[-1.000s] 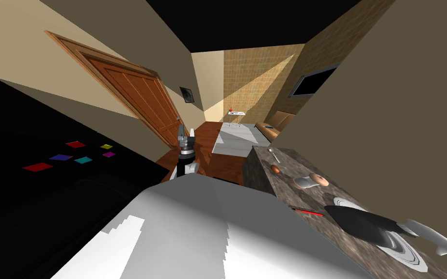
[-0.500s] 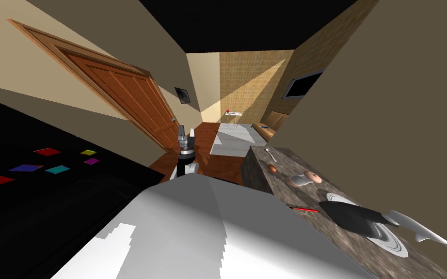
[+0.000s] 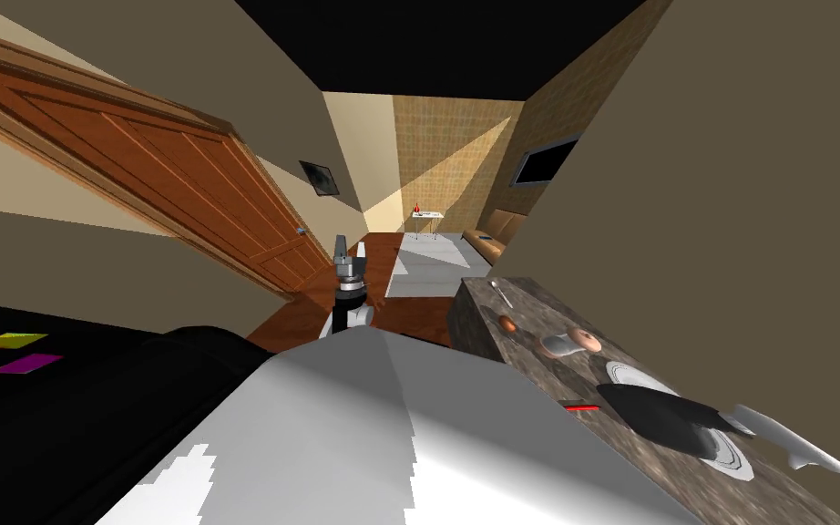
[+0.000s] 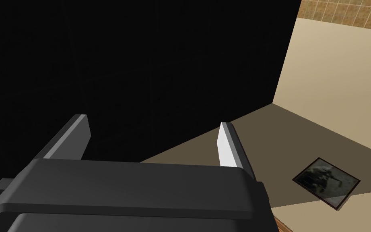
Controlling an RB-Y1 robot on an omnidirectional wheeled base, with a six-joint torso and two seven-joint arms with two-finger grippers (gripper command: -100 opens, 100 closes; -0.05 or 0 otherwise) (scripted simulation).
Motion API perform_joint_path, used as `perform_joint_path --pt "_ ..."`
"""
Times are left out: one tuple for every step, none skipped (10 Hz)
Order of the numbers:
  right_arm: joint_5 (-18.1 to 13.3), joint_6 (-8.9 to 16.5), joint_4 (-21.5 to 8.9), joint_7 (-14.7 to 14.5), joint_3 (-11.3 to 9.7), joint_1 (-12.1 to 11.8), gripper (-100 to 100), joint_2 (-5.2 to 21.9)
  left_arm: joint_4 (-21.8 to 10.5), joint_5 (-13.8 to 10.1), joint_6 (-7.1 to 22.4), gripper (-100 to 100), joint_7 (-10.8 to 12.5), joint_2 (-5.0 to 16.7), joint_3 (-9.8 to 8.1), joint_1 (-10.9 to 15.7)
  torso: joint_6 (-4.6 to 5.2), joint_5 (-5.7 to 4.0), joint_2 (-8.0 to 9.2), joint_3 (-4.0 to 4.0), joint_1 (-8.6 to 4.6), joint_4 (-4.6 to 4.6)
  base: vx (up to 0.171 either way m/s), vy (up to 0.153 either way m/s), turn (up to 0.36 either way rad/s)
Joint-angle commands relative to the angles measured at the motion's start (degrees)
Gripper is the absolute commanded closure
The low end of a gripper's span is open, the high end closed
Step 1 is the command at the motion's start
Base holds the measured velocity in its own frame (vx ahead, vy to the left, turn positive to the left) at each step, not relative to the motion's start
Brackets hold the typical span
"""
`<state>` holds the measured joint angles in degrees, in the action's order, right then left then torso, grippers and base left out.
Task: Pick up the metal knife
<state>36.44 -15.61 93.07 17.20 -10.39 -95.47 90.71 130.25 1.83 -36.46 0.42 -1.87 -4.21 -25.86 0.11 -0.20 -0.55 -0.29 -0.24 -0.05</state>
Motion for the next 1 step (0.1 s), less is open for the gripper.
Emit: perform_joint_path --pt "0.0 0.0 0.0 0.0 0.0 0.0 0 0.0 0.0 0.0 0.0 0 0.0 0.0 0.00 0.0 0.00 0.00 0.00 0.00 0.00 0.00 0.015 0.002 0.013"
